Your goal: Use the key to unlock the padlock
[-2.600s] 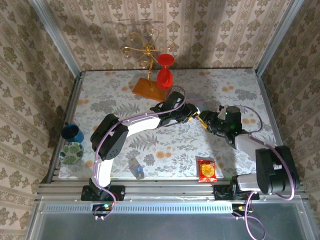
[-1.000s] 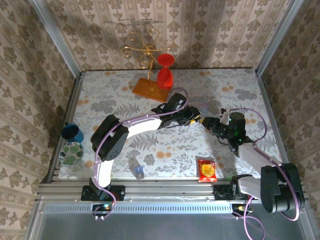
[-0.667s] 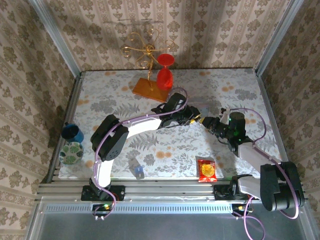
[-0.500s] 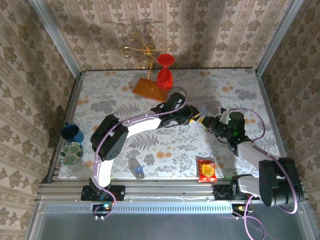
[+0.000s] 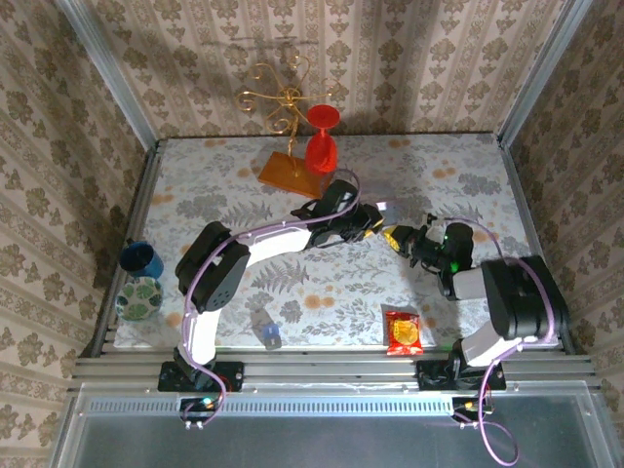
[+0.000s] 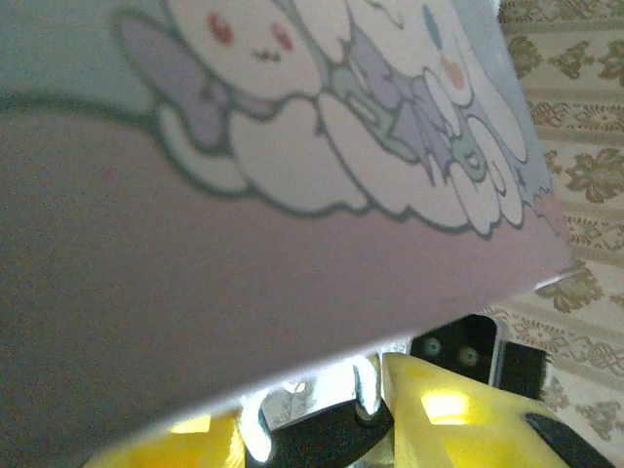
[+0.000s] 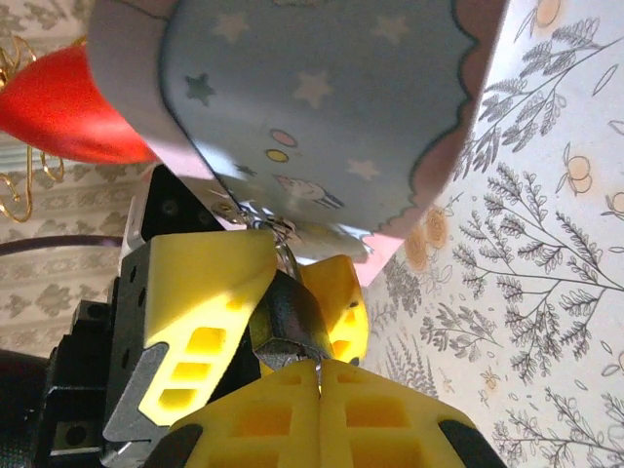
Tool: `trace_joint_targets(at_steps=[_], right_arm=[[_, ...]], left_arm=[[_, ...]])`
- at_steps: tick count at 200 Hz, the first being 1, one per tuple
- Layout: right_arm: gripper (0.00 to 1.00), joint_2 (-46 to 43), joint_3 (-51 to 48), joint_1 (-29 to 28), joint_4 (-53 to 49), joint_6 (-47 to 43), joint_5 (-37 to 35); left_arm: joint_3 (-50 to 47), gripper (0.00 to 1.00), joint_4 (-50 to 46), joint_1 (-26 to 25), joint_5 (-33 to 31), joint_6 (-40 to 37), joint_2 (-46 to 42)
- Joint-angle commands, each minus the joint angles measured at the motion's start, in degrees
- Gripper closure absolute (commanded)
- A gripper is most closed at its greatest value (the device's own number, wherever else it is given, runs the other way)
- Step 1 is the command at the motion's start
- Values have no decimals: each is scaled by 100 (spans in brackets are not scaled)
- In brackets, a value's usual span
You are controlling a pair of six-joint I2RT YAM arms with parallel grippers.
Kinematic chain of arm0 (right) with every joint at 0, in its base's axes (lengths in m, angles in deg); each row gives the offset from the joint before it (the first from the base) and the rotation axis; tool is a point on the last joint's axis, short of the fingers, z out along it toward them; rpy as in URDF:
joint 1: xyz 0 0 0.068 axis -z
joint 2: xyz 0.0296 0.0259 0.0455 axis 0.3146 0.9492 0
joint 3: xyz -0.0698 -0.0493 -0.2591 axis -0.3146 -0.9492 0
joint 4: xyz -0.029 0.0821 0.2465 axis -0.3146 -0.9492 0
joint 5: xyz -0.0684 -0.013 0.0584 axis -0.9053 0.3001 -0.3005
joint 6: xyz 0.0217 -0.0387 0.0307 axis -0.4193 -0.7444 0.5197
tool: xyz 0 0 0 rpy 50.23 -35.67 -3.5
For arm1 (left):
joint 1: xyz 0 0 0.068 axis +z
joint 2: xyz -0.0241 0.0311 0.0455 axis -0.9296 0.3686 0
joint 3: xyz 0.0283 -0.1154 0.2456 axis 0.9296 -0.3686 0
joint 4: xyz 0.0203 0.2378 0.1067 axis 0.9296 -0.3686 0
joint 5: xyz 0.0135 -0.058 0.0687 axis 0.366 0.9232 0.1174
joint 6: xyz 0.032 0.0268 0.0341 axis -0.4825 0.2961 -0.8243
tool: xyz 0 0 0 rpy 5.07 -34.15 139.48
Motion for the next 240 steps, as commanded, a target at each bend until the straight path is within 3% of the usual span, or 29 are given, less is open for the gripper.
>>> trace_joint_targets(at_steps=[1,114,206,240], right_arm=[[100,672,67,-38,1048,1056,28],[100,1019,846,-308,1070,2399,-72],[100,886,437,-624,1075,3246,-811],[100,764,512,-684,1068,3369,-785]], left_arm=[[32,100,564,-131,464,48,-321],[-53,100,927,-139,447,33,-374],[-210,100,1265,-131,372,-9,-461],[-205,100,1291,-128,363,50,-427]])
